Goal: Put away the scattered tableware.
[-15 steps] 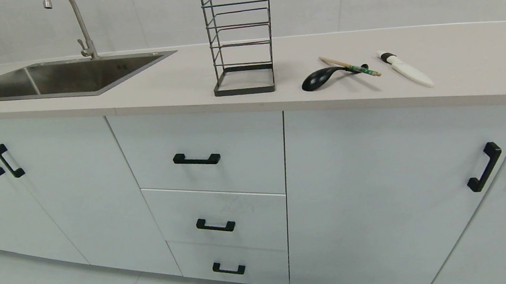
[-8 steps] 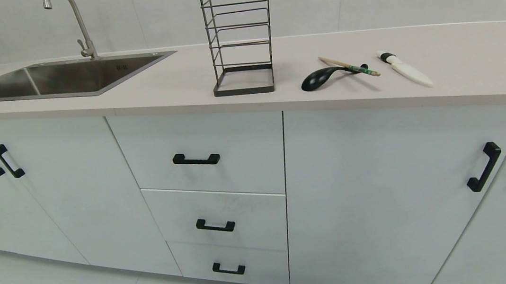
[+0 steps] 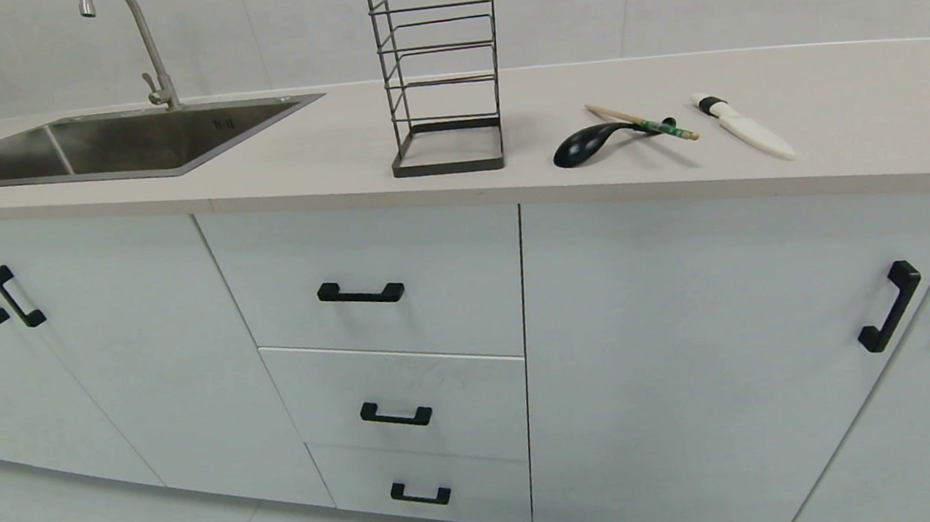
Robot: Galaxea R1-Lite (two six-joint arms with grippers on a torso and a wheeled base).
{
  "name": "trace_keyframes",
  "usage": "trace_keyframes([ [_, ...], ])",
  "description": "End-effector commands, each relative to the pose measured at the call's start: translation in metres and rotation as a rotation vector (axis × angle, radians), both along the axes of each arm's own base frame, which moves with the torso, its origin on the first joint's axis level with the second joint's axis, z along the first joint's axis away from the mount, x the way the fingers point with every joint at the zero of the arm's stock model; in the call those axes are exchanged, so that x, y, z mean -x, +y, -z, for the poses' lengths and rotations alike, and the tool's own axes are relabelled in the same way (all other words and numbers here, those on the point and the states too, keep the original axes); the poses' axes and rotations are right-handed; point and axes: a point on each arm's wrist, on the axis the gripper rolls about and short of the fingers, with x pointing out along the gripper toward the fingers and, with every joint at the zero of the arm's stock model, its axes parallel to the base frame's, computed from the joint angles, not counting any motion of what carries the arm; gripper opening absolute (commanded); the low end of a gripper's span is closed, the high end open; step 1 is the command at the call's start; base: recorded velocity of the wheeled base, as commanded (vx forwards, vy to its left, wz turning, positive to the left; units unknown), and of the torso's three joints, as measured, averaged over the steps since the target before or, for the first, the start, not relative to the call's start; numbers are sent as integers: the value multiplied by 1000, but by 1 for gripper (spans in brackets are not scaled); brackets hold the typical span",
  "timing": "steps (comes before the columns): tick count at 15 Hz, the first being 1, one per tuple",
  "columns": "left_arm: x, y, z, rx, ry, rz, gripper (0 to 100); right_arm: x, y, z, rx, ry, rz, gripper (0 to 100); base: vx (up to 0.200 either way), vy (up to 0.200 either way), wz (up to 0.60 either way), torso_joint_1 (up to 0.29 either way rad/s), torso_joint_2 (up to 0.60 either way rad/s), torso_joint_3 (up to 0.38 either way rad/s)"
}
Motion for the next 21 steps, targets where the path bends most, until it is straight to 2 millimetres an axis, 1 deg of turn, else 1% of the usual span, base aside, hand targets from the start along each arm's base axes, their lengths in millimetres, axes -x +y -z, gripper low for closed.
trace_keyframes([
  [1,-18,-2,-14,-94,79,71,100,0,0,0,0,1,0,0,0,0,0,0,0,0],
  [2,-25,-2,-18,-131,102,92,100,0,0,0,0,1,0,0,0,0,0,0,0,0],
  [4,-45,-4,-33,-262,132,168,100,0,0,0,0,1,0,0,0,0,0,0,0,0],
  [5,-50,-5,-35,-290,137,191,100,0,0,0,0,1,0,0,0,0,0,0,0,0],
  [6,-68,-8,-36,-393,170,270,100,0,0,0,0,1,0,0,0,0,0,0,0,0],
  [7,-80,-10,-33,-445,210,312,100,0,0,0,0,1,0,0,0,0,0,0,0,0],
  [10,-104,-19,-23,-546,290,417,100,0,0,0,0,1,0,0,0,0,0,0,0,0],
  [11,-104,-19,-23,-546,290,417,100,0,0,0,0,1,0,0,0,0,0,0,0,0],
  [12,-115,-27,-14,-653,315,486,100,0,0,0,0,1,0,0,0,0,0,0,0,0],
  [13,-116,-27,-14,-656,316,487,100,0,0,0,0,1,0,0,0,0,0,0,0,0],
  [14,-126,-35,-3,-758,349,548,100,0,0,0,0,1,0,0,0,0,0,0,0,0],
  [15,-130,-38,1,-808,360,562,100,0,0,0,0,1,0,0,0,0,0,0,0,0],
  [16,-132,-41,4,-842,359,586,100,0,0,0,0,1,0,0,0,0,0,0,0,0],
  [21,-136,-52,13,-900,407,627,100,0,0,0,0,1,0,0,0,0,0,0,0,0],
])
